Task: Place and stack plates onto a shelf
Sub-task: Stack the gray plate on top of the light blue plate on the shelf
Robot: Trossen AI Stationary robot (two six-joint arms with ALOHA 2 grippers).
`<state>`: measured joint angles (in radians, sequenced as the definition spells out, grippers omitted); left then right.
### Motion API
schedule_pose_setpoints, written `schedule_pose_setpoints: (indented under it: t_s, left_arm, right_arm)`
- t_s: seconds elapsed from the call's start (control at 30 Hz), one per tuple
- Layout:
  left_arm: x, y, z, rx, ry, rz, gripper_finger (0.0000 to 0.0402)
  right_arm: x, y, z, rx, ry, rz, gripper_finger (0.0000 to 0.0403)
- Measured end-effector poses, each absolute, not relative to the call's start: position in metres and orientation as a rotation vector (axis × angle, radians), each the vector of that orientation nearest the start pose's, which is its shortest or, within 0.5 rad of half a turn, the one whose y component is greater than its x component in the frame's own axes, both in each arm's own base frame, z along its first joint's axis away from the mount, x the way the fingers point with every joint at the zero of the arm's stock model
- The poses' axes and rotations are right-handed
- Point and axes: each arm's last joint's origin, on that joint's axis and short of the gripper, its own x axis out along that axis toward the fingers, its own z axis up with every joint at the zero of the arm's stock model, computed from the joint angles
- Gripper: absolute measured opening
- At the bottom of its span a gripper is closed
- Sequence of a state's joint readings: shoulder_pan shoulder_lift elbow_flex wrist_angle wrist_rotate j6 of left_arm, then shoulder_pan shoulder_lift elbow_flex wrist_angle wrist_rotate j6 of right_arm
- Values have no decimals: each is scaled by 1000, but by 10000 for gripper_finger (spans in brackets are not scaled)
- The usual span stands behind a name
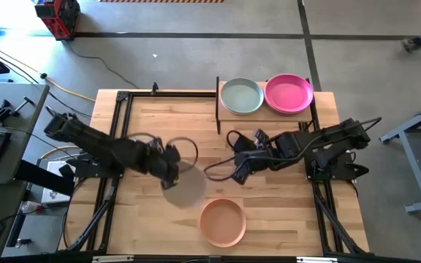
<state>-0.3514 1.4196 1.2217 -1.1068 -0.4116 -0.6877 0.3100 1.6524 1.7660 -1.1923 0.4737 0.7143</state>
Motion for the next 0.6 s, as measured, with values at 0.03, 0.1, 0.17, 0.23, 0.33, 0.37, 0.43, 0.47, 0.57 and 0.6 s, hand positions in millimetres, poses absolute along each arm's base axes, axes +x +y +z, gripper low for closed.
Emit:
schedule_pose_setpoints:
  t_s: [0.03,0.1,0.17,0.23,0.33,0.37,0.43,0.47,0.57,0.6]
  left_arm:
    - [244,-71,288,-117,1088,473,0]
    - [242,-58,295,-122,1045,522,0]
    - [241,-46,301,-131,1008,573,0]
    - [238,-34,306,-136,986,612,0]
    - [236,-18,311,-133,956,674,0]
    - [236,-13,312,-127,952,694,0]
    - [235,-3,314,-118,946,728,0]
    - [235,2,316,-120,945,745,0]
    - [236,14,323,-115,930,778,0]
    - [236,18,325,-123,925,791,0]
  right_arm:
    - [312,82,372,235,866,-511,99]
    - [314,74,373,210,842,-554,99]
    - [317,66,374,185,823,-584,99]
    - [320,57,375,163,813,-595,99]
    - [326,43,377,136,789,-609,99]
    - [327,38,378,125,775,-620,99]
    - [331,30,380,106,745,-639,99]
    - [333,25,381,102,729,-651,99]
    - [337,13,385,86,690,-671,99]
    - [338,9,385,84,682,-677,99]
